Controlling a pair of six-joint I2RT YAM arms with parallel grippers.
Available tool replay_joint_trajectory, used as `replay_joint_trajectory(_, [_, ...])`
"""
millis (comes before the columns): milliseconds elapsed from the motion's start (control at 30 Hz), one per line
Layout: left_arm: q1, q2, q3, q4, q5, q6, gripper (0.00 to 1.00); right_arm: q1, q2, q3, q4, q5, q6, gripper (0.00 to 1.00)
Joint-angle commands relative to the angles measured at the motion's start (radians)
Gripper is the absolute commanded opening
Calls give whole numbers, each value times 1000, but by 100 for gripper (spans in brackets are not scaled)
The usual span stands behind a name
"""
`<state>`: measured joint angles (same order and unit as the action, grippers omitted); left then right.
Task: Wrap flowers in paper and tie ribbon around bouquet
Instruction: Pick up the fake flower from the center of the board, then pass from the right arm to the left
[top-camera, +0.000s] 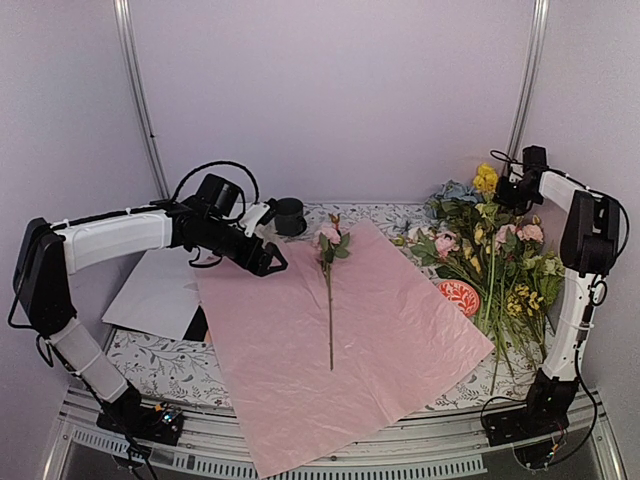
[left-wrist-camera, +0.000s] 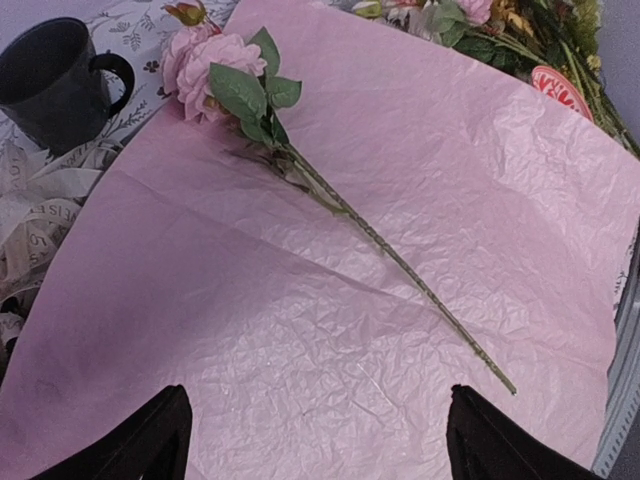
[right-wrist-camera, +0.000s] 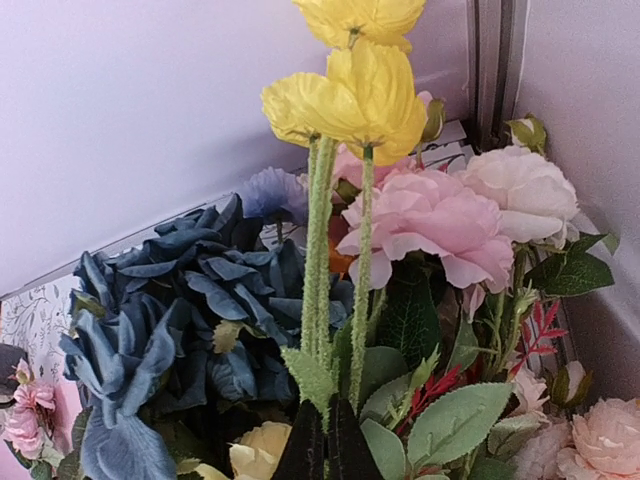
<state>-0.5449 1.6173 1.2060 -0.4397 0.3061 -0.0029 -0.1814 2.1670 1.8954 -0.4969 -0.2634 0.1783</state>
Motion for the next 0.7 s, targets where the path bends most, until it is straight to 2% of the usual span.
replay_joint_trajectory(0, [6,9,18,-7,9,12,89,3,-117,71,-4,21,-27,0])
replay_joint_trajectory(200, [7,-10,7,18,22,10,89,15,-296,49,47,60,-15,0])
replay_joint_trajectory(467, [-13,-92,-14,111,123,23,86,85,-569,-18,186,80,-4,0])
replay_joint_trajectory(600, [-82,-178,-8,172,180,36,87,115,-678,-30,217,-19,44,0])
replay_joint_trajectory(667, [-130,-215,-2,222,181,28,87,143,-722,-57,219,-74,153,0])
